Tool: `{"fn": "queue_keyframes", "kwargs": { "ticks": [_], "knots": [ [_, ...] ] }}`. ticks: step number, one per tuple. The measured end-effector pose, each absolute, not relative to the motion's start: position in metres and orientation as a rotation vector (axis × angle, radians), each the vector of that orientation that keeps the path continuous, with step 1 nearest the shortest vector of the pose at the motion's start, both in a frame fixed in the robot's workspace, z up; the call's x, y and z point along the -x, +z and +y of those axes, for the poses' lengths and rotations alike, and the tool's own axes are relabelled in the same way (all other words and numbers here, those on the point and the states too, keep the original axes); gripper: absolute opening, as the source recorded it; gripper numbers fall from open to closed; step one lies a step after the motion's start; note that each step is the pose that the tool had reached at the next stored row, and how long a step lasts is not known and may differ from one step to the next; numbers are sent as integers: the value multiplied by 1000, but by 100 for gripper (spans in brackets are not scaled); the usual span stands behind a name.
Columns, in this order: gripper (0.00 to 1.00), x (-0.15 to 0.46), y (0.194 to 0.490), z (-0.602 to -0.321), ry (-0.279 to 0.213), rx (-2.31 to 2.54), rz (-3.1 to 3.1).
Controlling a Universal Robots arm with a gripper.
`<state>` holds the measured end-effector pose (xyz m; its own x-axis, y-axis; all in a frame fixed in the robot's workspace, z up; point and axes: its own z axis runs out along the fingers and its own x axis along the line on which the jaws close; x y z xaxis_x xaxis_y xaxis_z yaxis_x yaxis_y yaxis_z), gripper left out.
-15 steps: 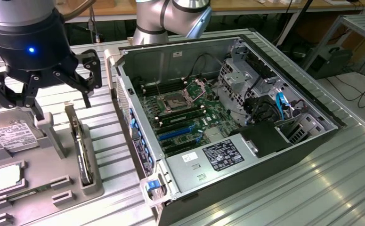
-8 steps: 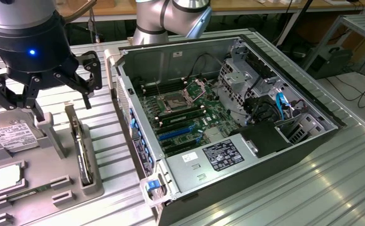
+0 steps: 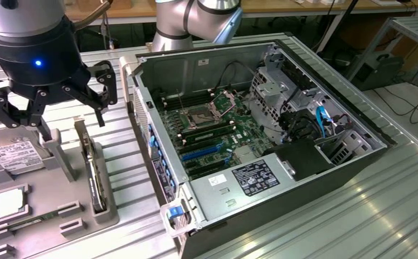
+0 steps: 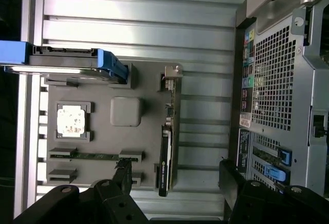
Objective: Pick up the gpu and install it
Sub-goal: 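Pick up the gpu and move the gpu toward the slot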
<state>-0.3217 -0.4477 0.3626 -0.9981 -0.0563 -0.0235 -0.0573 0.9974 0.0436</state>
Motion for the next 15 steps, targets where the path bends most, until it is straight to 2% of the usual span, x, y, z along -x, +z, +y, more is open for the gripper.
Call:
{"fn": "queue_keyframes", "kwargs": {
  "ticks": [15],
  "knots": [
    [78,322,354,-455,69,89,3117]
  ]
}}
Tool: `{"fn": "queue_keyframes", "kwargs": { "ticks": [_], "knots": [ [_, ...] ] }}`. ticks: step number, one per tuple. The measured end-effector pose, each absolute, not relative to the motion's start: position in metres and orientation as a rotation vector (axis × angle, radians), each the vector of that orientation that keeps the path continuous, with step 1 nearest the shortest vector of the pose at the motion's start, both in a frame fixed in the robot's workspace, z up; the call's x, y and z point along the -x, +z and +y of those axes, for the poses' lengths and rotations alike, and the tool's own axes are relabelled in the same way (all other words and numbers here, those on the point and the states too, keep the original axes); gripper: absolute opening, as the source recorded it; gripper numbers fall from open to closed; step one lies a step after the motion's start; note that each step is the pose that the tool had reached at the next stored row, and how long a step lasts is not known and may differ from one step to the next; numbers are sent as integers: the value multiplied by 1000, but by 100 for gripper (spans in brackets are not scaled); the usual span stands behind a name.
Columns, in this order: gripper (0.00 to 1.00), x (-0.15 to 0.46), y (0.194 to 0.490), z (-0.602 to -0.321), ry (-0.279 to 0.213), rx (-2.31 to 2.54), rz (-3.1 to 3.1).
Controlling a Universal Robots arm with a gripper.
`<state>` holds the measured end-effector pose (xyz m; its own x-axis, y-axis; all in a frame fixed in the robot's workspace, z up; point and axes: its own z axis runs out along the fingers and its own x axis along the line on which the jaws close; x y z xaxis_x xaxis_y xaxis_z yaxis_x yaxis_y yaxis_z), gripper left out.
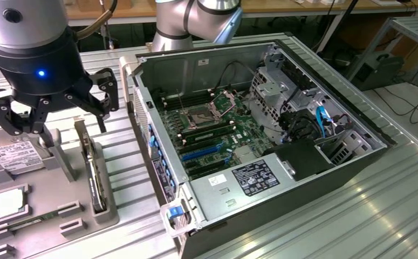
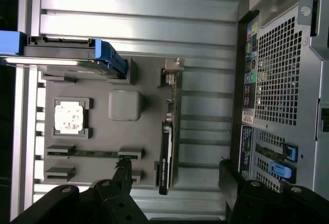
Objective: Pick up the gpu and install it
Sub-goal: 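Pick up the gpu and move the gpu toward the slot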
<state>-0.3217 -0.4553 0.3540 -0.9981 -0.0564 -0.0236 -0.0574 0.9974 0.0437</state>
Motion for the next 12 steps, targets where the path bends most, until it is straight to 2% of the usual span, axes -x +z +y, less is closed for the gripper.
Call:
{"fn": "queue_keyframes", "kwargs": {
  "ticks": [12],
  "knots": [
    [78,322,345,-457,69,89,3117]
  ]
}}
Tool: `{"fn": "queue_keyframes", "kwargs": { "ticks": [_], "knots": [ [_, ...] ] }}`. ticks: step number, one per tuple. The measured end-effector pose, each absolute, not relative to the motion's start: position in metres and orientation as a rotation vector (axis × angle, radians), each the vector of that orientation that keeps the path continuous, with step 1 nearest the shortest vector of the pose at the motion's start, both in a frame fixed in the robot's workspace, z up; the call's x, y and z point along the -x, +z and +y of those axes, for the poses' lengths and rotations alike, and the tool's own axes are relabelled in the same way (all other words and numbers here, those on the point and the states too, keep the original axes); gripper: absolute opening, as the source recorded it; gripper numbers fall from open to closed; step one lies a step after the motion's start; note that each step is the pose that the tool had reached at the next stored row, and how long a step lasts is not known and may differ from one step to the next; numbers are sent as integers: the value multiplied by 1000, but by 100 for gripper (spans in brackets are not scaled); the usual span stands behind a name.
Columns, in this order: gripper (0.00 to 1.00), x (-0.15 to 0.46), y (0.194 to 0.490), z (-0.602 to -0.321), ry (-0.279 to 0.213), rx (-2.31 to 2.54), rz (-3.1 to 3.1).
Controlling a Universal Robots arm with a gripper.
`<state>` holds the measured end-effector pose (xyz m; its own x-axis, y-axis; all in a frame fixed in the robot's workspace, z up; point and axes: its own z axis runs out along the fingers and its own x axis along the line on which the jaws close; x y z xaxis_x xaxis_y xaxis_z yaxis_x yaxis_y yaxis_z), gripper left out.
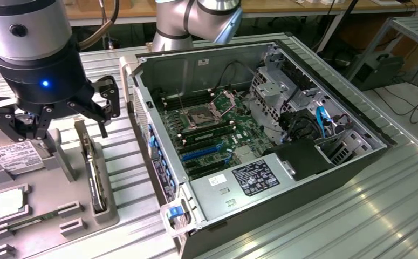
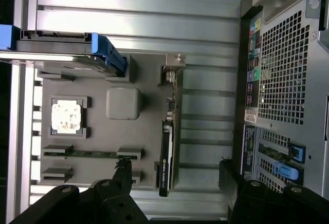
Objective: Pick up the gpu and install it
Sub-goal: 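Pick up the gpu and move the gpu toward the slot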
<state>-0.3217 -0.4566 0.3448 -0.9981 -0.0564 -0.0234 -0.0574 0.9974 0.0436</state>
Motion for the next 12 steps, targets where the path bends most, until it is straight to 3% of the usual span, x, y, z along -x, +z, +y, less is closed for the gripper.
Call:
{"fn": "queue_keyframes", "kwargs": {
  "ticks": [12],
  "knots": [
    [78,322,337,-458,69,89,3117]
  ]
}}
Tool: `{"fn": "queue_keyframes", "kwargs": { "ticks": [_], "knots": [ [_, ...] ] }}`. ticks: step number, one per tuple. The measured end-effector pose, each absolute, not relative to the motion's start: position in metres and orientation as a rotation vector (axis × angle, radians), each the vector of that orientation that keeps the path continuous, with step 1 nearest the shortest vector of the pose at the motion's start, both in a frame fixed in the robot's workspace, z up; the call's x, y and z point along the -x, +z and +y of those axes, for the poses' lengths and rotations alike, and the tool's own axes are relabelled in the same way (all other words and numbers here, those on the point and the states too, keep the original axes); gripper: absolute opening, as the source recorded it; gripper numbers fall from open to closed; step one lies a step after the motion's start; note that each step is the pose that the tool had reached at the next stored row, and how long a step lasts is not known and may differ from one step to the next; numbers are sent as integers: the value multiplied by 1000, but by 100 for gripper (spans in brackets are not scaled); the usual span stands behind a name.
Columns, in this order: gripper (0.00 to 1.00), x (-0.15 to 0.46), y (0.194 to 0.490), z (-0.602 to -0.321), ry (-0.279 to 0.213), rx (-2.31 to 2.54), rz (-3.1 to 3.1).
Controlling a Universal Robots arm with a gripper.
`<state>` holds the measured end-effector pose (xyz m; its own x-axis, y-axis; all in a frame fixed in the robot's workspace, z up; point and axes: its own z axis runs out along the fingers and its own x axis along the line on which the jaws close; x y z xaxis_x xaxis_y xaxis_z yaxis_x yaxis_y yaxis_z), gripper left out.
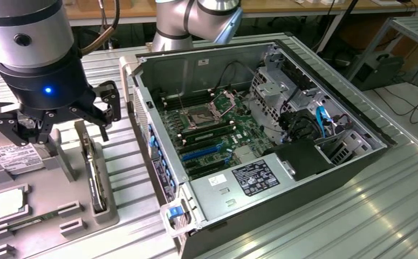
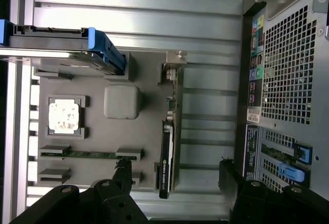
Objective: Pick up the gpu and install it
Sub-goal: 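Pick up the gpu and move the gpu toward the slot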
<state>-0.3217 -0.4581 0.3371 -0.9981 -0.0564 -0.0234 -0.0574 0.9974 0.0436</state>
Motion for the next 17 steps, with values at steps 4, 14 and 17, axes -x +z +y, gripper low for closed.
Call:
{"fn": "queue_keyframes", "kwargs": {
  "ticks": [4,14,17],
  "knots": [
    [78,322,335,-459,69,89,3117],
    [78,322,331,-460,69,89,3117],
    [78,322,330,-460,69,89,3117]
  ]
}}
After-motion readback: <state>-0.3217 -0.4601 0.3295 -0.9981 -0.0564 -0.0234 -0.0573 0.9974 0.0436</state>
